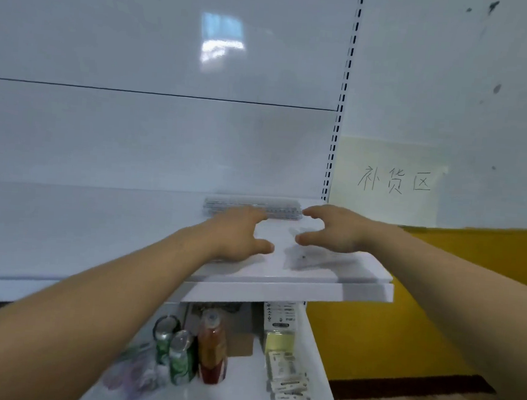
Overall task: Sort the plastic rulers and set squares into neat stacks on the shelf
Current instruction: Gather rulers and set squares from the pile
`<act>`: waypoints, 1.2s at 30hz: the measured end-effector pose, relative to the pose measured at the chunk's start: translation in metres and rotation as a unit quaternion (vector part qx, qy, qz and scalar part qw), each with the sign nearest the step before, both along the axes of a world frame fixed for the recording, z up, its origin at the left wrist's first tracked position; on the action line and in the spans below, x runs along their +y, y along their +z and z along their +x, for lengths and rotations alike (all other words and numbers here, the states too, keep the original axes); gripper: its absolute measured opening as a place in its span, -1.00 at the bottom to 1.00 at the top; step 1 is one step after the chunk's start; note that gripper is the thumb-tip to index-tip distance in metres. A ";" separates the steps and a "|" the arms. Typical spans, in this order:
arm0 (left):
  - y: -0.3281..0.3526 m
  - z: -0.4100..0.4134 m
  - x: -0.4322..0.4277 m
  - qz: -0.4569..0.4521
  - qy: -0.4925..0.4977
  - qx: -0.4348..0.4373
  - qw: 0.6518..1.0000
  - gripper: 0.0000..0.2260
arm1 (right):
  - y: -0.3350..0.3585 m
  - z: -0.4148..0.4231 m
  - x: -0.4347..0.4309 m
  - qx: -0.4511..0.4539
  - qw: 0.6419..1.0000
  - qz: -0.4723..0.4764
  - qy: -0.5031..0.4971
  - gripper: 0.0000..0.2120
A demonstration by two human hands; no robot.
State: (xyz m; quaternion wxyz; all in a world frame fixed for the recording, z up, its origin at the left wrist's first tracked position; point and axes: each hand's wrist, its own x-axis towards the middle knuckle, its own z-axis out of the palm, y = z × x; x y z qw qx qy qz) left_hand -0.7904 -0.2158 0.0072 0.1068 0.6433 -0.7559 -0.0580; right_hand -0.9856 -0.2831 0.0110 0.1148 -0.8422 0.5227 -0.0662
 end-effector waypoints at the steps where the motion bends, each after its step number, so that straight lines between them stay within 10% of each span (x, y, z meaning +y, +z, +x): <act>1: 0.001 0.018 0.007 -0.002 0.018 -0.002 1.000 -0.37 | 0.003 0.015 0.001 0.001 1.000 -0.009 0.011 -0.25; 23: -0.020 0.518 0.251 0.025 0.407 0.041 0.912 -0.41 | -0.004 0.549 0.134 -0.004 0.961 -0.049 0.273 -0.32; 36: -0.029 0.688 0.240 -0.013 0.479 0.024 0.877 -0.45 | -0.024 0.748 0.104 0.028 0.952 -0.027 0.305 -0.19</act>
